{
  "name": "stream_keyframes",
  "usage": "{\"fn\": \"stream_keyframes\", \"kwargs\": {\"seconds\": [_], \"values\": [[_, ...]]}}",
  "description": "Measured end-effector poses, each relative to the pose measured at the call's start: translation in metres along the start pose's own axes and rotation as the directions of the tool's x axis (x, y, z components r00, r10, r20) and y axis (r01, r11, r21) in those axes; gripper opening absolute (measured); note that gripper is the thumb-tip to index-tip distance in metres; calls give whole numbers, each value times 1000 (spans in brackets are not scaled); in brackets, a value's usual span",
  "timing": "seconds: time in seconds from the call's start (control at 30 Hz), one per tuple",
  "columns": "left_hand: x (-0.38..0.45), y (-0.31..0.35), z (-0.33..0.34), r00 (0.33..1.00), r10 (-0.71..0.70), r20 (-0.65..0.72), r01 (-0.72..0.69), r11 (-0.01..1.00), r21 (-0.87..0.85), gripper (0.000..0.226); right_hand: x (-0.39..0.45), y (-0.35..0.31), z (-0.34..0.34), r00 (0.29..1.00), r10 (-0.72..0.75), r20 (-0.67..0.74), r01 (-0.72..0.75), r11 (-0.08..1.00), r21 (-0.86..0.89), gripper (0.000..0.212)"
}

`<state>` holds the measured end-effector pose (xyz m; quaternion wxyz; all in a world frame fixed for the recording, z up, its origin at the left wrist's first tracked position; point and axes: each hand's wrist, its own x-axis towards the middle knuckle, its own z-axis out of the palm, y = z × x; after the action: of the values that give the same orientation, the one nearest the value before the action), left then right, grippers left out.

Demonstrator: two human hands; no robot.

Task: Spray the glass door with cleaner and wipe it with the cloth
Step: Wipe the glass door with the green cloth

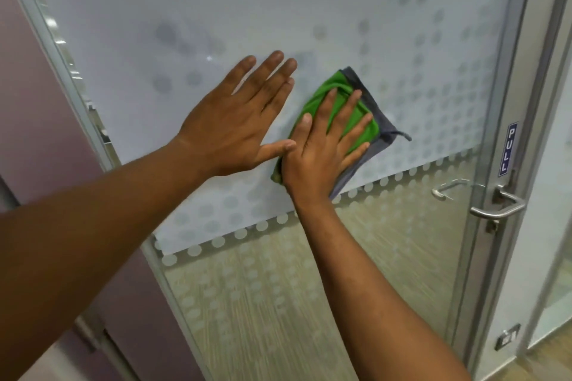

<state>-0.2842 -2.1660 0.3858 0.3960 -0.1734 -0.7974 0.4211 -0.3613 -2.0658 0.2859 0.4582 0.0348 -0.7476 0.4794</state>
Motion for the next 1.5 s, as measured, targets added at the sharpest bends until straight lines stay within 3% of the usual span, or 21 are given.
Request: {"fn": "stream_keyframes", "kwargs": {"seconds": [0.37,0.57,0.77,1.0,1.5], "values": [[-12,-59,-22,991,-133,-30,135,989,53,96,93,-76,-14,999,-32,-10,33,991,126,56],[-17,-62,-19,988,-150,-18,151,987,47,97,124,-110,-17,960,-280,-26,281,959,44,57],[-33,-64,-23,983,-178,-42,178,984,-4,102,81,-109,-17,865,-500,34,500,866,1,54],[-14,-60,-19,993,-111,-29,112,993,45,120,54,-60,-20,850,-523,65,527,846,-80,53],[18,-21,-19,982,-139,-125,131,989,-69,94,102,-31,-26,880,-470,65,473,880,-39,56]]}}
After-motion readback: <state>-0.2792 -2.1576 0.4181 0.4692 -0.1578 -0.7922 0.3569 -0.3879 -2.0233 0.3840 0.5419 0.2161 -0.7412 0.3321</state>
